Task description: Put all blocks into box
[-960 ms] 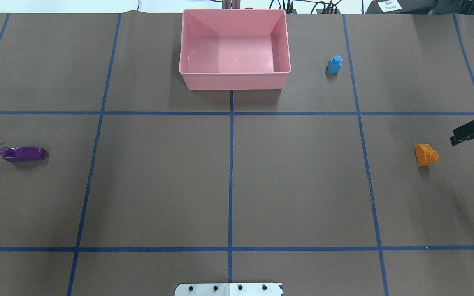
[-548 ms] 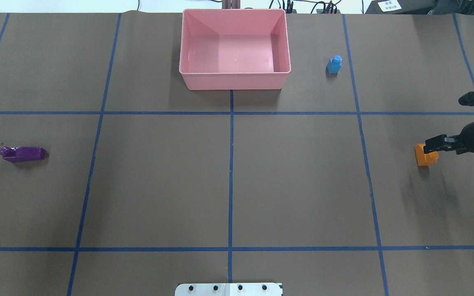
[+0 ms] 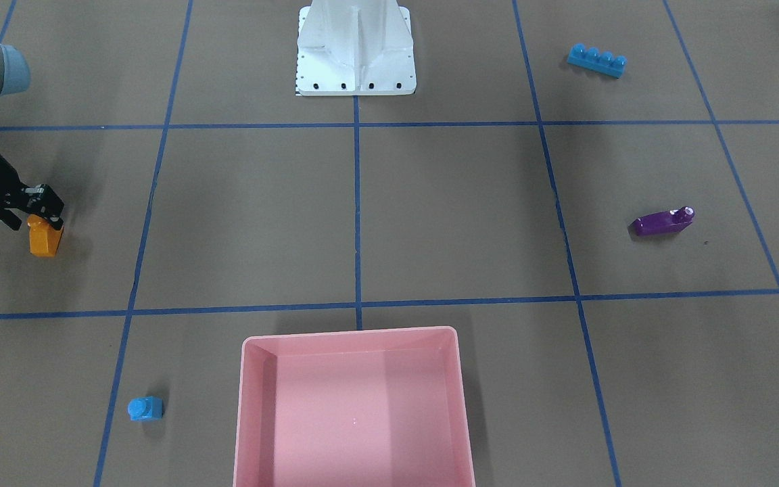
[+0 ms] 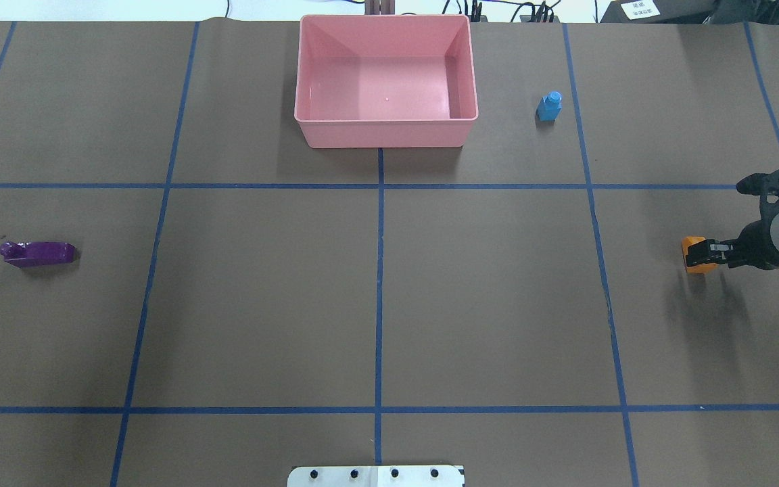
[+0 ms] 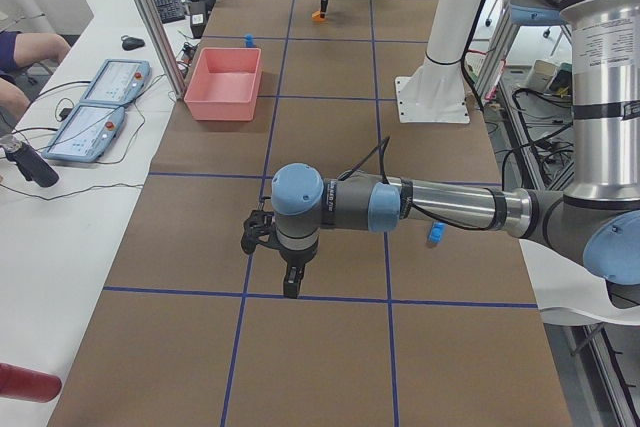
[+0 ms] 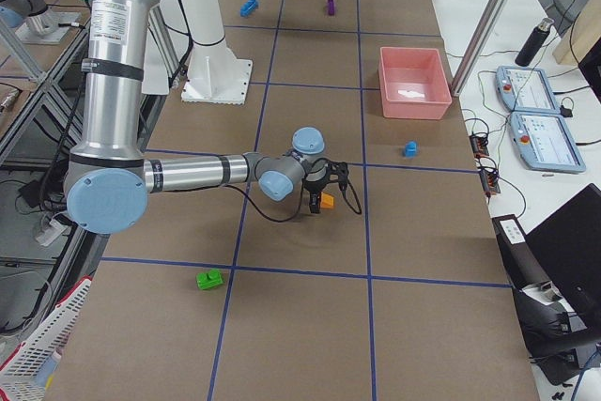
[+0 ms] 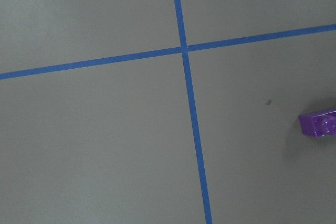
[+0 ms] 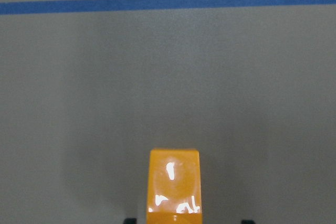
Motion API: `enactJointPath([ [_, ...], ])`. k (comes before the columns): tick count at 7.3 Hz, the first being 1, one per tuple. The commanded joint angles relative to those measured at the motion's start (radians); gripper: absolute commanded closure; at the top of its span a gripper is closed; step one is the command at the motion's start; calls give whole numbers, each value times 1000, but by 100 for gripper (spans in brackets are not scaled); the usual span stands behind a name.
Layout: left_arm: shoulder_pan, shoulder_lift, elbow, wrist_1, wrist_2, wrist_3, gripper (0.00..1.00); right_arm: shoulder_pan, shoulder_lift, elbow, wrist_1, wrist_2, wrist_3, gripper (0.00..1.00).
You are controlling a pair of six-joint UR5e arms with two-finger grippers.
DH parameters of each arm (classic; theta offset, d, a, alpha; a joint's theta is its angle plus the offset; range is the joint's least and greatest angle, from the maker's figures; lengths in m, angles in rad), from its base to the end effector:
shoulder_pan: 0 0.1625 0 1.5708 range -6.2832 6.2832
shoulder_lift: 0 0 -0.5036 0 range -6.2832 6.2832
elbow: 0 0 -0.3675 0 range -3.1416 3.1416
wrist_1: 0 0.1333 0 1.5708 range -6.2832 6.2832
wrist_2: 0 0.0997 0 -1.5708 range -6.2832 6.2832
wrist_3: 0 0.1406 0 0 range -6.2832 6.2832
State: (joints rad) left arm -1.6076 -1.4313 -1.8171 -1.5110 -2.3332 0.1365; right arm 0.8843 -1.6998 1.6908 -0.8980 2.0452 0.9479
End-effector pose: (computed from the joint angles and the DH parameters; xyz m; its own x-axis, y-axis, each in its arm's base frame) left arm -0.0509 -0.3981 0.7189 0.7222 0.1416 -0.6771 -0.0621 0.9881 0.1404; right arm -0.2370 -0.3983 0.7023 0.7028 0.0389 0.7103 -0.1227 0.9902 0.0672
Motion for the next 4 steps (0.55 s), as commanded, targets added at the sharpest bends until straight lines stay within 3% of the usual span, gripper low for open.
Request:
enactJointPath([
  [1,0,0,-2,0,-2,-2,0,1,2,9,1,3,0,100],
  [4,0,0,-8,-2,0,-2,0,24,14,58,-10,9,0,100],
])
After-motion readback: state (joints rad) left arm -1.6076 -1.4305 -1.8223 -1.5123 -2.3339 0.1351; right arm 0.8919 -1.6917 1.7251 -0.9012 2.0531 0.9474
